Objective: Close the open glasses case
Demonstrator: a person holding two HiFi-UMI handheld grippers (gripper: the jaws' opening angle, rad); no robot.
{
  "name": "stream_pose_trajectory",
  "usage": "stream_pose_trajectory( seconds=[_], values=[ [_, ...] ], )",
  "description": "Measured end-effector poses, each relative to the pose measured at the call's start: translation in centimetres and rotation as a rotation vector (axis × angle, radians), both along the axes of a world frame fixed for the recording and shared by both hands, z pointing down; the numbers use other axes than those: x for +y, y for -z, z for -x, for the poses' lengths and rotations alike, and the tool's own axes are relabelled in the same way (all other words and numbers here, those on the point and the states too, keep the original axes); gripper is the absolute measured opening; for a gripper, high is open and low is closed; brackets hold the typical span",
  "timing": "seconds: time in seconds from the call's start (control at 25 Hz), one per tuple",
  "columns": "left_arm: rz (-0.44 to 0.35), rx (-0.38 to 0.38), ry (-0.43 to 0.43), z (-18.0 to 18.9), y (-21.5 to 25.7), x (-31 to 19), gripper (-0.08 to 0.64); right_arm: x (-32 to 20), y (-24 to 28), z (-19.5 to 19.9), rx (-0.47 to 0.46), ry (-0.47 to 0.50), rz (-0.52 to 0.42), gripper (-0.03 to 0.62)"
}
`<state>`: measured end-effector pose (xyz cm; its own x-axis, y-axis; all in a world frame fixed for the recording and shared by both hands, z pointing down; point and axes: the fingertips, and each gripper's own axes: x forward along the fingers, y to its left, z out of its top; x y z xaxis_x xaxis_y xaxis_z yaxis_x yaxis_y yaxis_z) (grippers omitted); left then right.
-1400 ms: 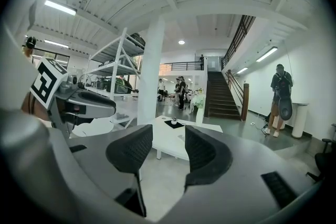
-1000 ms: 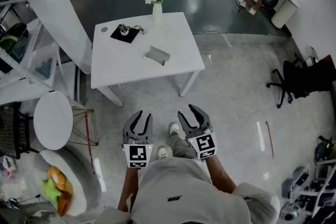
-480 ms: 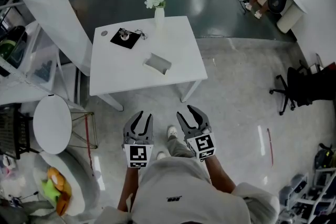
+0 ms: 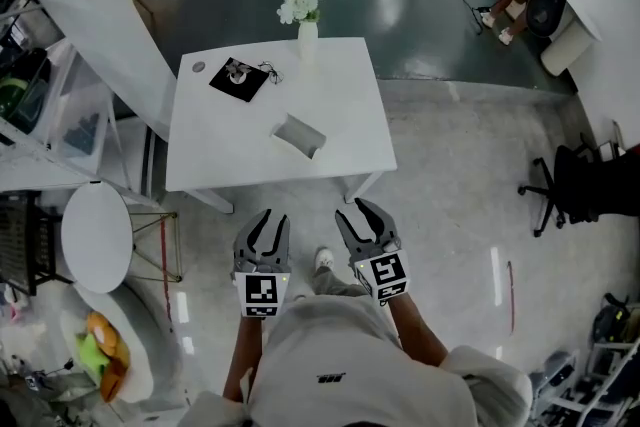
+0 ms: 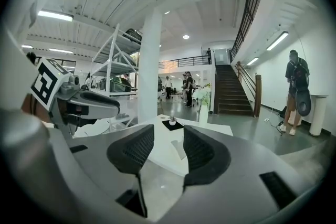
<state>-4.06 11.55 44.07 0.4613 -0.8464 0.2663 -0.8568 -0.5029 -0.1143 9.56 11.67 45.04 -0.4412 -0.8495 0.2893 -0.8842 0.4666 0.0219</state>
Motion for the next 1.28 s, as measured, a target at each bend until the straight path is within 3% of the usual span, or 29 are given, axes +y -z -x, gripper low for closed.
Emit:
stream_pose_trajectory(
  seconds=[0.56,1.28],
  values=[
    [0.010,-0.033,0.065,-3.9,-0.2,-5.8,0.129,-6.7,-0.9,-2.8,-0.018,0.105,0.023,0.163],
    [0.015,-0.032,0.065,-5.5,-1.2,-11.6,0.127,-12.6,-2.4,-4.5,-0.028,0.101,0.052,0.153]
  ],
)
